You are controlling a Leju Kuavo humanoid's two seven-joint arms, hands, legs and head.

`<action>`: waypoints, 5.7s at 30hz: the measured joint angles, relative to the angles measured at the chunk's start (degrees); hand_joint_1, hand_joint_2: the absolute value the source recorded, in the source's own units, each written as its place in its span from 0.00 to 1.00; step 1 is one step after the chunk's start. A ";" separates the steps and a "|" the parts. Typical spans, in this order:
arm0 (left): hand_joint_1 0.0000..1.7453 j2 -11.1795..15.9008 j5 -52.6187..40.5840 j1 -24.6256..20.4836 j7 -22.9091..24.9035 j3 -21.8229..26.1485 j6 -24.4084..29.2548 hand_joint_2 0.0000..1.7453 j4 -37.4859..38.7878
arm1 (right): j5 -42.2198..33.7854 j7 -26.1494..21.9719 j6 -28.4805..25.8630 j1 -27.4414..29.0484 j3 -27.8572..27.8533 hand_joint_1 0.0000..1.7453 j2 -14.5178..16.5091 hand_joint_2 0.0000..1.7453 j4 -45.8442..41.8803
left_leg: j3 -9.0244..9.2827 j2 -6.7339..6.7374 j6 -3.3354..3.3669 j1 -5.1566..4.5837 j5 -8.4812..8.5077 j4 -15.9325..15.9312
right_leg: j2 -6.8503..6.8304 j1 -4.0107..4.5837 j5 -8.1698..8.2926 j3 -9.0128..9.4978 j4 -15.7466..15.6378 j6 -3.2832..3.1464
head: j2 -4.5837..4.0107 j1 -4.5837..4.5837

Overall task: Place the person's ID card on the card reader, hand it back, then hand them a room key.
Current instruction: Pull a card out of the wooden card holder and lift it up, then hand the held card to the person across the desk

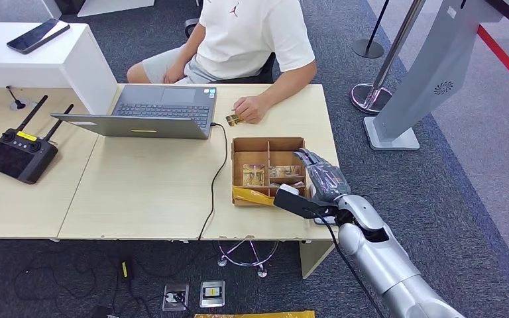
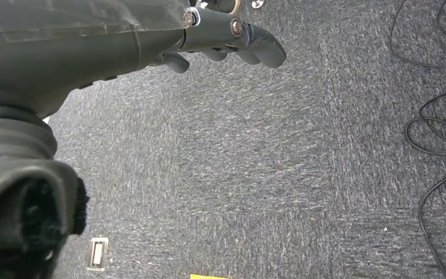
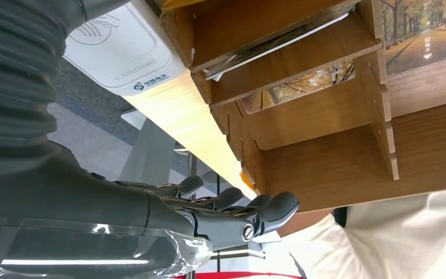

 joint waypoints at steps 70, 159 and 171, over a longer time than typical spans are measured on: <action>0.00 -0.34 0.72 -0.02 0.40 -0.80 0.61 0.00 -0.02 | -2.39 -2.19 -3.20 -4.29 0.31 1.00 2.57 1.00 6.47 | 0.03 0.06 0.00 0.00 0.00 0.01 | 0.06 0.00 0.00 0.00 0.00 0.00 | 0.00 0.01; 0.00 0.49 13.35 2.41 0.67 -5.66 4.51 0.00 0.04 | -33.19 9.22 -29.96 8.10 -30.18 0.00 -21.60 1.00 41.70 | -0.03 -0.11 0.13 0.09 -0.26 0.03 | -0.24 0.11 -0.09 0.08 -0.27 0.01 | 0.00 -0.01; 0.00 0.52 12.12 2.27 2.10 -5.68 2.31 0.00 0.04 | -32.77 29.04 -8.14 20.95 -32.81 0.00 -16.16 1.00 46.83 | 0.10 0.19 0.05 0.08 -0.30 0.00 | 0.09 0.09 -0.08 0.09 -0.25 0.01 | 0.00 -0.01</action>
